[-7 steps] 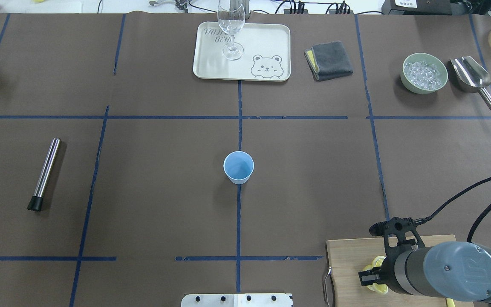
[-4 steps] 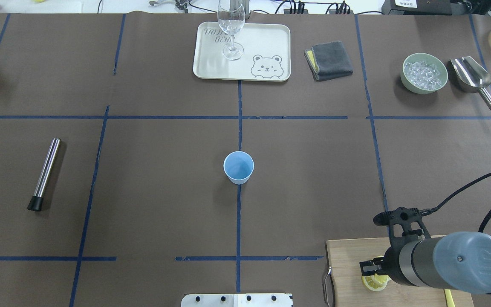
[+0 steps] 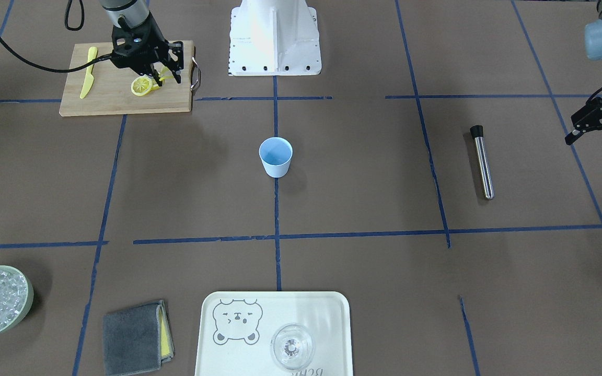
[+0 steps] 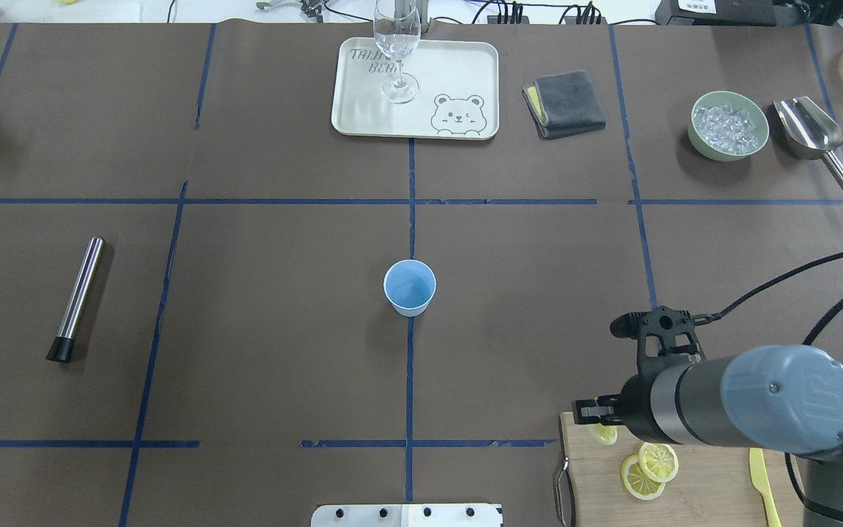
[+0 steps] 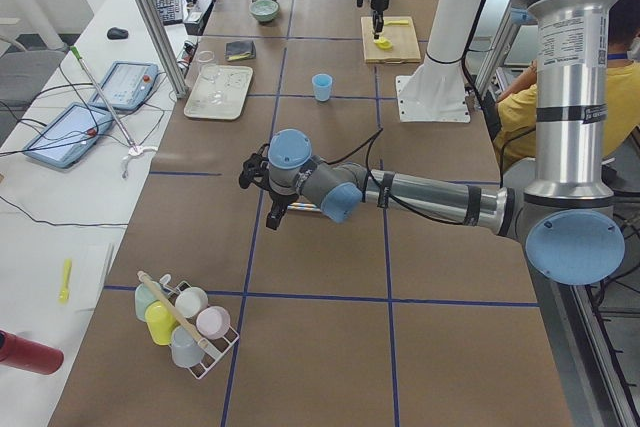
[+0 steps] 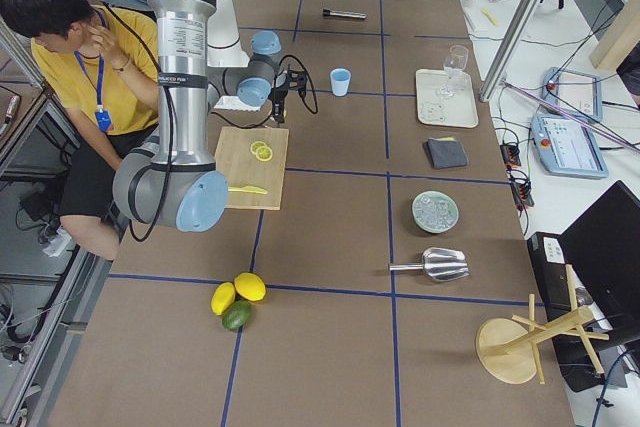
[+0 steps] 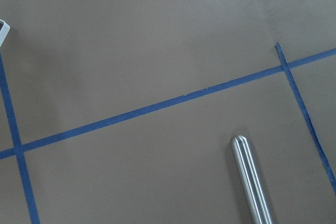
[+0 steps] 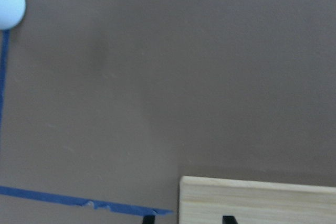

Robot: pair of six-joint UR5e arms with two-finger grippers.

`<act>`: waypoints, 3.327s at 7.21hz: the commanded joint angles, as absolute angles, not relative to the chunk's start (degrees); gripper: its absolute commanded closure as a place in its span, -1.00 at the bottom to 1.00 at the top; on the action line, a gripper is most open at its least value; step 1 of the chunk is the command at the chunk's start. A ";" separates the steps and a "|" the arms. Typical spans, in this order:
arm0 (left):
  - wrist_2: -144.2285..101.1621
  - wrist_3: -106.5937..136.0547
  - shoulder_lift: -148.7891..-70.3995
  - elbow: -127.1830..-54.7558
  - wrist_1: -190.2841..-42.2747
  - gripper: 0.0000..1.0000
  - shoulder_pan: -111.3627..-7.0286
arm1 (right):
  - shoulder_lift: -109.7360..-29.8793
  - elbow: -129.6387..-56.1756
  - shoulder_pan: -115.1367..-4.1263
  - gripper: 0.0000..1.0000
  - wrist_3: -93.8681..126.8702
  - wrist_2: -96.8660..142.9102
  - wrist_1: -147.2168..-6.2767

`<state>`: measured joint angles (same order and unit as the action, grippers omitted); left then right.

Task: Squeeze lemon into cup
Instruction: 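Carry the lemon slice over the blue cup and release it inside, then raise the right gripper away while the left gripper grasps the steel muddler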

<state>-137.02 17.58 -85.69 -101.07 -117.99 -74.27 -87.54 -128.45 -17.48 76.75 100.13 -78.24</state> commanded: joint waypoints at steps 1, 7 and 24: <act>-137.02 17.58 -85.69 -100.81 -118.04 -1.00 -74.27 | -71.11 -122.56 -22.48 -0.05 77.43 101.34 -86.96; -137.02 17.49 -85.69 -101.07 -118.04 -1.00 -74.27 | -44.84 -97.41 -25.84 -0.13 86.84 101.25 -88.51; -117.42 45.00 -94.57 -93.19 -117.77 -1.00 -48.34 | -70.66 -116.28 -40.87 -0.99 73.56 118.92 -84.73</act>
<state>-117.57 44.58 -94.43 -95.40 -117.87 -48.68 -70.18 -116.13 -40.59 74.03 118.62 -84.73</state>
